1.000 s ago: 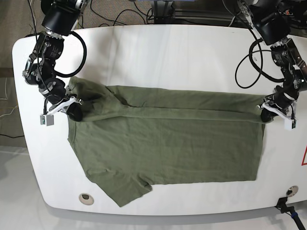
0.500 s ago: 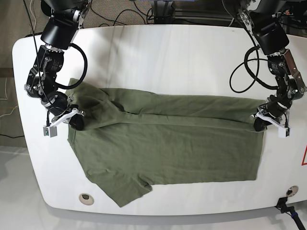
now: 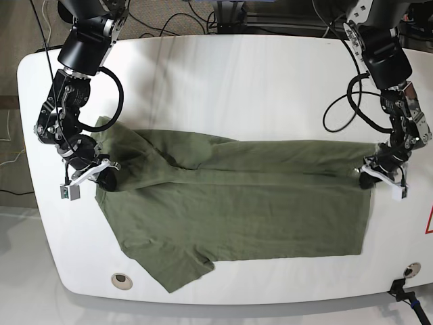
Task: Fold the T-shirt properly
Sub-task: 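Fold the held edge over the shirt toward the hem with both grippers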
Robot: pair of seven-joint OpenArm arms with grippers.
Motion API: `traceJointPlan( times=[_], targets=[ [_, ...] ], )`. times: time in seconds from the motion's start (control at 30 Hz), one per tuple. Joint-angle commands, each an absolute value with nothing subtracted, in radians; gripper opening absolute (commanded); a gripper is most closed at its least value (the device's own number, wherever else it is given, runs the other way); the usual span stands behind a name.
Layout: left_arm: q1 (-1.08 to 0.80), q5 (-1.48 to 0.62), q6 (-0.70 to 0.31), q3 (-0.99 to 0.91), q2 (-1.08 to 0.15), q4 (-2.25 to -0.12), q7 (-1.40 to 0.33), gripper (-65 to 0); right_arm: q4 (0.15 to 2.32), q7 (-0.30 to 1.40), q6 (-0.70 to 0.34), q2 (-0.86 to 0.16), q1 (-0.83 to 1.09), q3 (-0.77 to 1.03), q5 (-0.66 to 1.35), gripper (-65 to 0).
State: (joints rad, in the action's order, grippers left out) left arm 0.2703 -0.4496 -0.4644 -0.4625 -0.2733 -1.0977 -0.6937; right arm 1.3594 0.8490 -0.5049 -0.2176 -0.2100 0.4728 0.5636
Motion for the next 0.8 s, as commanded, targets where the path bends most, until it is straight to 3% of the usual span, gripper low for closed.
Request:
traceJointPlan(
  times=[0.0, 0.37, 0.43, 0.6, 0.77],
  targets=[
    [0.291, -0.463, -0.469, -0.461, -0.308, -1.118, -0.665, -63.6, 1.360, 0.822, -0.512, -0.236, -0.234, 0.476, 0.578, -65.0],
    [0.292, -0.461, -0.470, -0.461, -0.349, -1.118, -0.664, -63.4, 1.271, 0.771, -0.513, -0.239, -0.240, 0.476, 0.489, -65.0],
    [0.292, -0.461, -0.470, -0.461, -0.351, -1.118, -0.662, -57.7, 1.264, 0.769, -0.513, -0.239, -0.240, 0.476, 0.489, -65.0],
    [0.294, -0.461, -0.467, -0.461, -0.351, -1.118, -0.662, -34.0, 1.260, 0.734, -0.504, -0.242, -0.242, 0.475, 0.484, -65.0],
    [0.295, -0.374, -0.467, -0.461, -0.363, -1.116, -0.662, -21.2, 1.267, 0.682, -0.510, -0.243, -0.242, 0.475, 0.335, -38.1]
  ],
)
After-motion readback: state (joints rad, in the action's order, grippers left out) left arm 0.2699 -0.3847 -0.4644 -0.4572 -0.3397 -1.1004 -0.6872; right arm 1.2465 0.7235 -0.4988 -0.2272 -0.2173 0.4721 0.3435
